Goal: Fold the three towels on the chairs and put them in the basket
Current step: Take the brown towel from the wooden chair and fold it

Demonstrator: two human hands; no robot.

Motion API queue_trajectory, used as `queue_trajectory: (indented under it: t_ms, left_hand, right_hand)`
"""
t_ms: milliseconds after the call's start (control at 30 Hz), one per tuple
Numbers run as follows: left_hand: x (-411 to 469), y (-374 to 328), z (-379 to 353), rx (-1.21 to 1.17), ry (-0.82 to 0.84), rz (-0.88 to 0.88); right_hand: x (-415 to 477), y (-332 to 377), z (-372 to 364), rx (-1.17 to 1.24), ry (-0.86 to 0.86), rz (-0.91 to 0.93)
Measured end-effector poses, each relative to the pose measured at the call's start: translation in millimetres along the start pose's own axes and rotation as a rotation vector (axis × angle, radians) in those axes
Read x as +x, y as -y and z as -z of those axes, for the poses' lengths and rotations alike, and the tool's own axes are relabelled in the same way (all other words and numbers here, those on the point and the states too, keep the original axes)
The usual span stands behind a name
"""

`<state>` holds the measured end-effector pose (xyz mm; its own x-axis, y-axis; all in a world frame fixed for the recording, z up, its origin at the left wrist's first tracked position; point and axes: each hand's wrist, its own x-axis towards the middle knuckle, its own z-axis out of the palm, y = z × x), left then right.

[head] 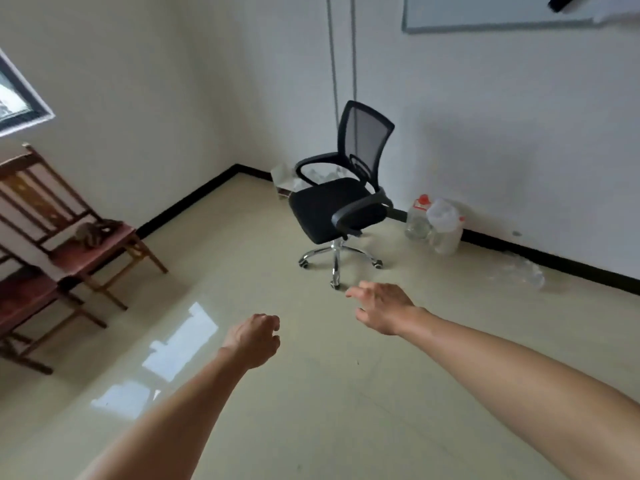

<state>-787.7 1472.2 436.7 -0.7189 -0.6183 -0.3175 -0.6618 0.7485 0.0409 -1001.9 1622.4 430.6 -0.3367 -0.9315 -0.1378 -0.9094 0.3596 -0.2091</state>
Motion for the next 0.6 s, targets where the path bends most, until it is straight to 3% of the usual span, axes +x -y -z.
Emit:
queue_trajectory:
  t_ms: [267,600]
  left_hand:
    - [38,147,-1,-0.106,0.01,0.195]
    - [165,316,37,-0.19,-0.026,0.452]
  right_hand:
    - [168,99,-10,-0.092,0.121,0.198]
    - [441,183,-10,-0.171,0.189,0.398]
